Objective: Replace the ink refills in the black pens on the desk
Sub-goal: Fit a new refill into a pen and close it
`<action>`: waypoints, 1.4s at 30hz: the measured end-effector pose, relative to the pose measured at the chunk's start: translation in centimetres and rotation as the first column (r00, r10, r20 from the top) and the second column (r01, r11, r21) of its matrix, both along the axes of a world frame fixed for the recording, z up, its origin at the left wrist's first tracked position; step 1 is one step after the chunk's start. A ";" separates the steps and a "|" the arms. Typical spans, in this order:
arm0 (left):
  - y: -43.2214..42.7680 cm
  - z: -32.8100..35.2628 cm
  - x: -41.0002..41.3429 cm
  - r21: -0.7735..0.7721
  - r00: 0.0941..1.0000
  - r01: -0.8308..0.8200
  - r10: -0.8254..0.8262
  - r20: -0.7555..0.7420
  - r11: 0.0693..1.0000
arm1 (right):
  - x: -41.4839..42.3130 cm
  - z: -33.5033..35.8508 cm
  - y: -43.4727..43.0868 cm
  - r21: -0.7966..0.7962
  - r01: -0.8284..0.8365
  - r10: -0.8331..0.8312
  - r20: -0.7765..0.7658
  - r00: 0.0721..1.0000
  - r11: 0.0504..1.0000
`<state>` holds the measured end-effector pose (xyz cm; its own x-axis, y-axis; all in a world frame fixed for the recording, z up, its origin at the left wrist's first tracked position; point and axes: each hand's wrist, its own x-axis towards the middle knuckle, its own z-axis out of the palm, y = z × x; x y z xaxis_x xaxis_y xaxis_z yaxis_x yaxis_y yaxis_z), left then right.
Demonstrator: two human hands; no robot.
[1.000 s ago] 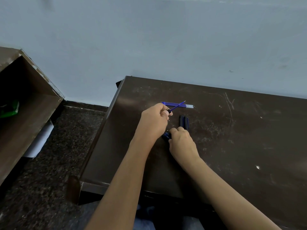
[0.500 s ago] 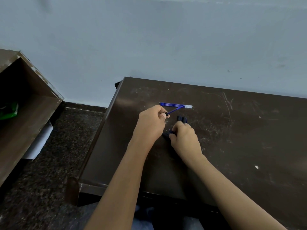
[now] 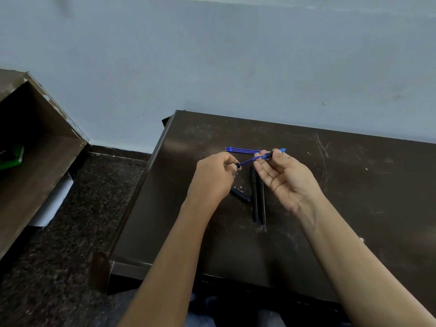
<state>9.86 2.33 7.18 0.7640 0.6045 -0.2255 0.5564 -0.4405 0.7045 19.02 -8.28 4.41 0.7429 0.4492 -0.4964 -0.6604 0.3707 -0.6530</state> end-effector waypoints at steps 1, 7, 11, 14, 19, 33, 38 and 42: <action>0.0 0.0 0.0 0.000 1.000 0.003 -0.003 0.001 1.000 | 0.0 0.0 0.0 0.009 -0.006 0.006 -0.001 1.000 1.000; 0.0 0.1 -0.2 -0.008 1.000 -0.009 0.009 0.006 1.000 | -0.1 0.1 0.4 0.031 0.000 -0.001 0.010 1.000 1.000; 0.1 0.1 -0.3 -0.007 1.000 -0.016 0.016 0.005 1.000 | 0.0 0.2 0.3 0.045 0.018 -0.019 0.024 1.000 0.999; 0.2 0.0 -0.2 -0.002 1.000 -0.016 0.016 0.006 1.000 | 0.1 0.3 0.3 0.044 0.012 -0.013 0.031 0.999 0.999; 0.3 -0.2 -0.2 0.014 1.000 -0.012 0.012 0.012 1.000 | 0.0 0.0 0.5 -0.002 -0.027 0.027 0.082 0.996 1.000; 0.3 -0.7 0.1 -0.081 0.999 0.037 -0.036 0.014 0.996 | -0.5 -0.5 0.9 -0.092 -0.077 0.094 0.195 0.976 0.993; 0.3 -0.9 0.2 -0.181 0.999 0.016 -0.010 0.031 0.983 | -0.2 -0.5 0.7 -0.112 -0.065 0.086 0.197 0.977 0.992; 0.3 -0.9 0.3 -0.207 0.999 0.027 -0.022 0.027 0.978 | -0.2 -0.5 0.6 -0.129 -0.062 0.088 0.200 0.976 0.990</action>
